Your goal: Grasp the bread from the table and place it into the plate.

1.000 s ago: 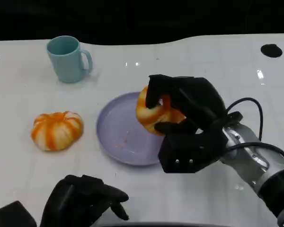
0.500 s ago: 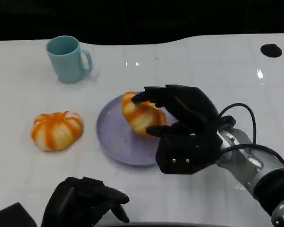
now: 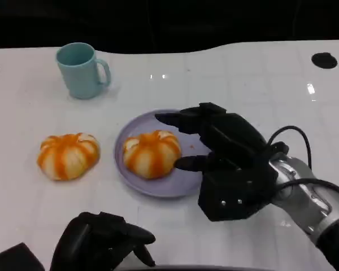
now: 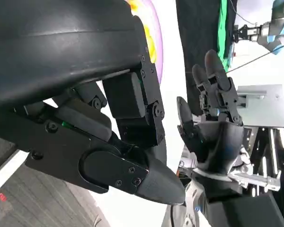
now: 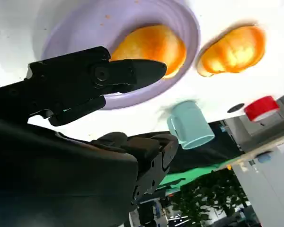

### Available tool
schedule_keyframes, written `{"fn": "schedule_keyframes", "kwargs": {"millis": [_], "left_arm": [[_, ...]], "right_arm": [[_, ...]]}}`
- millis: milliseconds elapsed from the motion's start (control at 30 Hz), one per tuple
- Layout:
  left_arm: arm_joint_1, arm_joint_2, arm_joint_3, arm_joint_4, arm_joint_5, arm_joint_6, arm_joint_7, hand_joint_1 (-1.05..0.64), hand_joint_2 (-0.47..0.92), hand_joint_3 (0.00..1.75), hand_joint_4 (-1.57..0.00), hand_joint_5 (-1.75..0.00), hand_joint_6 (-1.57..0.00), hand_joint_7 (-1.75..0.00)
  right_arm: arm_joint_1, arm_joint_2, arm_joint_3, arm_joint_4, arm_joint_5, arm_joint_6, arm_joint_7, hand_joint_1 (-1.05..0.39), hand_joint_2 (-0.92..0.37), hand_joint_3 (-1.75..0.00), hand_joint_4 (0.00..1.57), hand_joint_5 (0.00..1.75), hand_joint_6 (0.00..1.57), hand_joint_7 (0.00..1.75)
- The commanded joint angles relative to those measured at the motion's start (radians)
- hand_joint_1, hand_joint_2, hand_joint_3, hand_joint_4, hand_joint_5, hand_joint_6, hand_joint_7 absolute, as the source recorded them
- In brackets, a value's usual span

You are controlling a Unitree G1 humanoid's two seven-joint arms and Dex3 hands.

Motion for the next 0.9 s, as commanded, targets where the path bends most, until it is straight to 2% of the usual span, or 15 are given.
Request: {"fn": "schedule_keyframes", "kwargs": {"millis": [33, 300, 400, 433, 633, 800, 900], "left_arm": [[0.005, 0.011, 0.004, -0.013, 0.006, 0.002, 0.014, -0.98, 0.92, 0.0, -1.13, -1.06, -1.49, -0.14], [0.002, 0.012, 0.007, -0.015, -0.005, 0.008, 0.009, -0.97, 0.92, 0.01, -1.14, -1.05, -1.49, -0.14], [0.001, 0.011, 0.008, -0.014, -0.007, 0.012, 0.01, -0.98, 0.92, 0.01, -1.13, -1.05, -1.49, -0.14], [0.002, 0.011, 0.008, -0.014, -0.004, 0.011, 0.013, -0.98, 0.92, 0.01, -1.13, -1.05, -1.49, -0.14], [0.003, 0.015, 0.01, -0.016, -0.001, 0.009, 0.012, -0.97, 0.92, 0.0, -1.13, -1.05, -1.49, -0.14], [0.002, 0.018, 0.011, -0.017, -0.002, 0.01, 0.01, -0.97, 0.92, 0.01, -1.12, -1.06, -1.48, -0.14], [0.001, 0.016, 0.012, -0.017, -0.01, 0.016, 0.007, -0.98, 0.92, 0.01, -1.13, -1.06, -1.48, -0.15]], "right_arm": [[0.058, -0.049, -0.034, -0.088, 0.033, -0.028, 0.006, -0.58, -0.92, -0.28, 0.06, 0.53, 0.33, 0.03], [0.199, -0.106, -0.101, -0.269, 0.112, -0.086, 0.03, -0.52, -0.92, -0.25, 0.21, 0.66, 0.46, 0.09], [0.269, -0.117, -0.134, -0.324, 0.166, -0.126, 0.037, -0.49, -0.92, -0.24, 0.35, 0.76, 0.56, 0.14], [0.297, -0.122, -0.146, -0.343, 0.19, -0.139, 0.044, -0.47, -0.92, -0.24, 0.42, 0.81, 0.62, 0.17], [0.427, -0.144, -0.203, -0.421, 0.298, -0.206, 0.083, -0.35, -0.92, -0.23, 0.57, 1.11, 0.76, 0.28], [0.518, -0.168, -0.238, -0.45, 0.408, -0.26, 0.154, -0.28, -0.92, -0.27, 0.59, 1.13, 0.82, 0.35], [0.576, -0.171, -0.259, -0.478, 0.494, -0.254, 0.206, -0.25, -0.86, -0.42, 0.59, 1.14, 0.73, 0.62]]}}
